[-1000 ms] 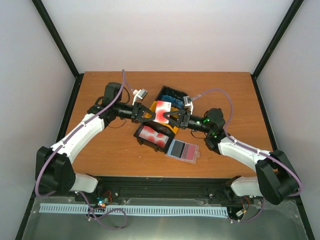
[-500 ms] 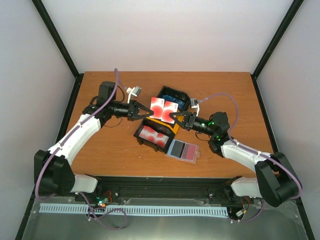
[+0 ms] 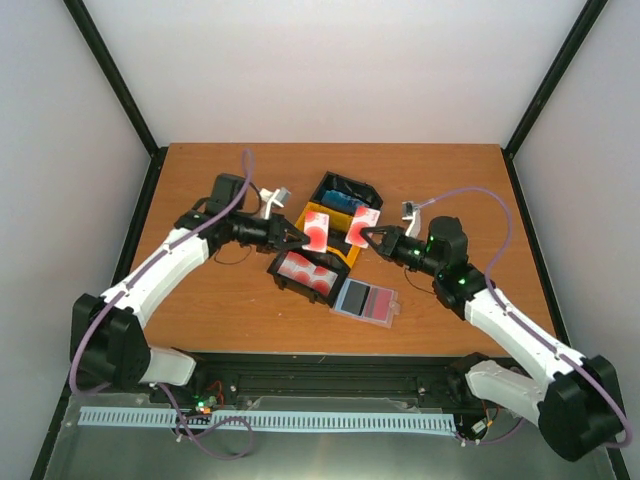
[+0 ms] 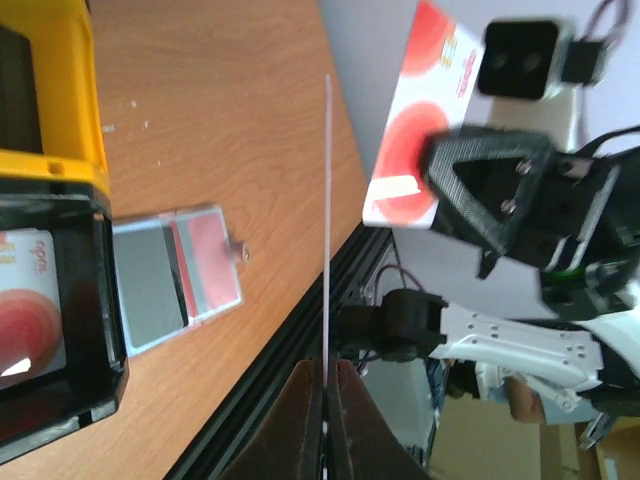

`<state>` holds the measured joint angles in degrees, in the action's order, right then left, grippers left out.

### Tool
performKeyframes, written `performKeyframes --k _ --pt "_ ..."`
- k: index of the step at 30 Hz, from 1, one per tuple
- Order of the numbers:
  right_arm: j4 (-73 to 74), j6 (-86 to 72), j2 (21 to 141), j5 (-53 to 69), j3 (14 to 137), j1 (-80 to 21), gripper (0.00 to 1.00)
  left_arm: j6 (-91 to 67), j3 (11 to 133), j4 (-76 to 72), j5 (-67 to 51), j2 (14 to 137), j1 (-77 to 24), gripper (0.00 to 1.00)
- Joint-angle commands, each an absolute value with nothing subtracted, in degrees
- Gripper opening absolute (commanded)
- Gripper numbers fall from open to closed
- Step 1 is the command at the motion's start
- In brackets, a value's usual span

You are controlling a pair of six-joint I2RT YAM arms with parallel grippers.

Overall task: Put the credit cards into the card holder
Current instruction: Move the storage box to the center of the board.

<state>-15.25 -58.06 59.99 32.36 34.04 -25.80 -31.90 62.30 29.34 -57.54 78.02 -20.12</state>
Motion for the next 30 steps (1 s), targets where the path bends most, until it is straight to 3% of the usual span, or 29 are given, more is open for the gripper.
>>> performKeyframes --k 1,8,12,30 --pt "15.6 -47.0 55.0 14.8 38.0 -25.3 0.03 -31.9 60.7 29.2 -50.0 80.3 -27.4 0.01" --pt "31.5 -50.6 47.9 8.9 35.1 -25.3 0.03 -36.4 55.8 18.2 -44.1 87.9 -39.0 0.01" --pt "32.9 -52.2 44.4 9.6 32.5 -25.3 0.03 -35.3 58.9 22.8 -37.1 95.2 -42.9 0.01" --pt "33.3 -53.2 40.9 11.8 30.8 -25.3 0.03 -31.7 63.3 39.4 -14.7 100.3 -43.8 0.01"
